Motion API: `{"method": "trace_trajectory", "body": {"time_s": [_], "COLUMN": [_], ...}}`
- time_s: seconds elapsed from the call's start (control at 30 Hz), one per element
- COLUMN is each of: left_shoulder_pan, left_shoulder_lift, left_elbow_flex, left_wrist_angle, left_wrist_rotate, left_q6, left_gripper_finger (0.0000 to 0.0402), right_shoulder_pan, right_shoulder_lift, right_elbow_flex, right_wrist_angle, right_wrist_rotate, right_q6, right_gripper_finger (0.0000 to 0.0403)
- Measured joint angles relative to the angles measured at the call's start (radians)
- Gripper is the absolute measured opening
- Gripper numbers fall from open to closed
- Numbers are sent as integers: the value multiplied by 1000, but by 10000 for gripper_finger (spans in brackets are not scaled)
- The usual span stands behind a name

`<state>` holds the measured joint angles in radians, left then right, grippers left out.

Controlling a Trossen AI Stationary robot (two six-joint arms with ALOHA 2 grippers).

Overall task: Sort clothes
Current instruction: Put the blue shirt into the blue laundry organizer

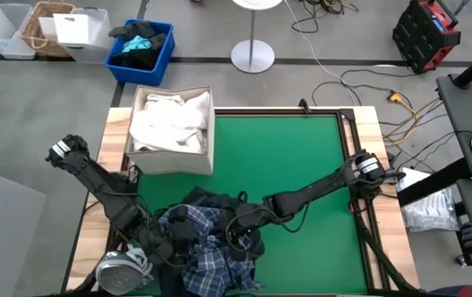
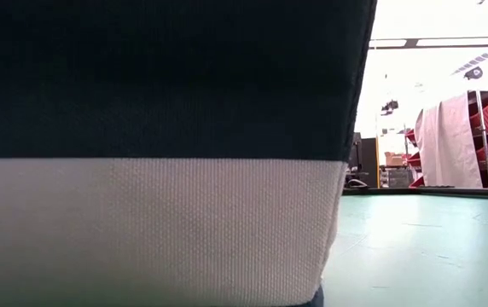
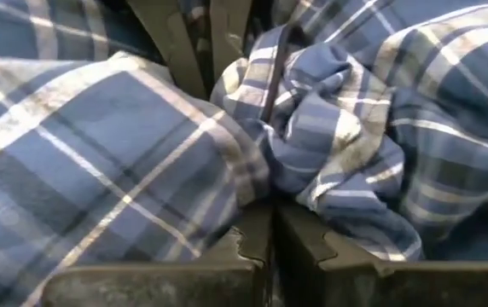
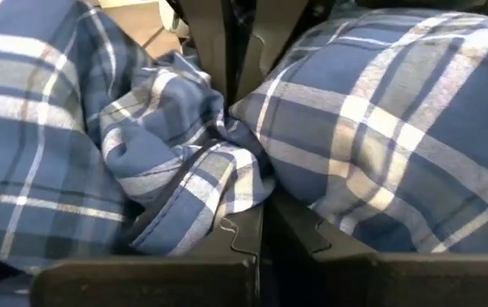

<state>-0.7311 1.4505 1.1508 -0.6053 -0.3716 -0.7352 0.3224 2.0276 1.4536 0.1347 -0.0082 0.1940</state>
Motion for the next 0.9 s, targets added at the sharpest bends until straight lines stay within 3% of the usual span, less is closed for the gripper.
{"method": "trace_trajectory", "body": {"time_s": [0.2,0.5,0.9], "left_shoulder_pan": [-9,-13,-12], "left_shoulder_lift": [-5,-5,-7], "left_elbow_flex": [-99,-181,-245], "left_wrist_angle": [67,160,259], "left_wrist_rotate": [73,79,83], "left_q6": [-81,-133,-130], "left_gripper_finger": [0,0,0], "right_shoulder_pan": [-8,-8,-9], "right_shoulder_lift": [31,86,89], "right_elbow_flex": [2,5,6], "right_wrist_angle": [6,25,-1], "right_wrist_rotate": [-2,-1,56], "right_q6": [18,97,48], "right_gripper_finger": [12,12,12]}}
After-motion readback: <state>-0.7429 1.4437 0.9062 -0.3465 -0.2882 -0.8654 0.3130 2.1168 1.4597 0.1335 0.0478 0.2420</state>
